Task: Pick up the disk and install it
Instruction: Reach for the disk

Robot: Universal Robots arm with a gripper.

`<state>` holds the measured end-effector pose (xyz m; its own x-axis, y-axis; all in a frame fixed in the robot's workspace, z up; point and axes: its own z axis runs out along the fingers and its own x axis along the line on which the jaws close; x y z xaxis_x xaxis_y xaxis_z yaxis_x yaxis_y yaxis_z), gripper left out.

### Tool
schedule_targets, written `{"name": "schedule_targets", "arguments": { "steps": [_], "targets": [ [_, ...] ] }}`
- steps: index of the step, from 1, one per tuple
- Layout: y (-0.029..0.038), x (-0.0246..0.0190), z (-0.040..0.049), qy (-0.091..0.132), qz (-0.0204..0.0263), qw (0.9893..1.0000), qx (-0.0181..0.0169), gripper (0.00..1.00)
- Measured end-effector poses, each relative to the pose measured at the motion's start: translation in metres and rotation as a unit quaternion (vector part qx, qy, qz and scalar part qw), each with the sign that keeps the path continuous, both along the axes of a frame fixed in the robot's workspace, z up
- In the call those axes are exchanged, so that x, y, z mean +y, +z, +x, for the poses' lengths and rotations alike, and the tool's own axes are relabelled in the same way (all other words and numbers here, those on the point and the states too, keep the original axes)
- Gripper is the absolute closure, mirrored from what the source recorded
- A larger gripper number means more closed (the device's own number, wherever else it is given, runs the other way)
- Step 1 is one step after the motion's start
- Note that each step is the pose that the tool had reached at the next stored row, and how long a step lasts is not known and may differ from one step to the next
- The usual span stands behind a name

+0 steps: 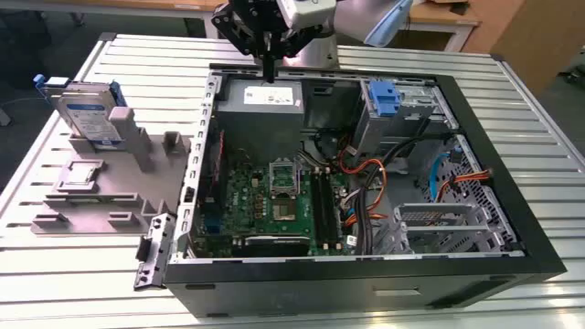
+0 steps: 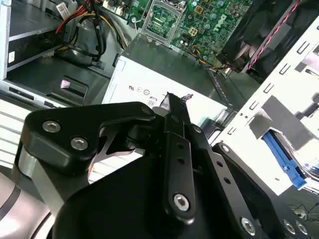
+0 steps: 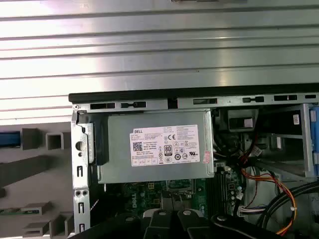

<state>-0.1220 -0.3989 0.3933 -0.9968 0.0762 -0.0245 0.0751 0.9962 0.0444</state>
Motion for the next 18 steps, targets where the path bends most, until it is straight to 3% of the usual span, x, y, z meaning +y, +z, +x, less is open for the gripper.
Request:
{"name": "schedule_targets", "arguments": {
  "steps": [6,12,18],
  "targets": [
    [0.0000,0.0000,-0.0021,0.000,0.0000,1.0000,0.0000,0.90],
    [-0.0001,0.0001,-0.0110,0.000,0.0000,1.0000,0.0000,0.90],
    [-0.0002,0.0035,-0.0184,0.000,0.0000,1.0000,0.0000,0.90]
  ]
}}
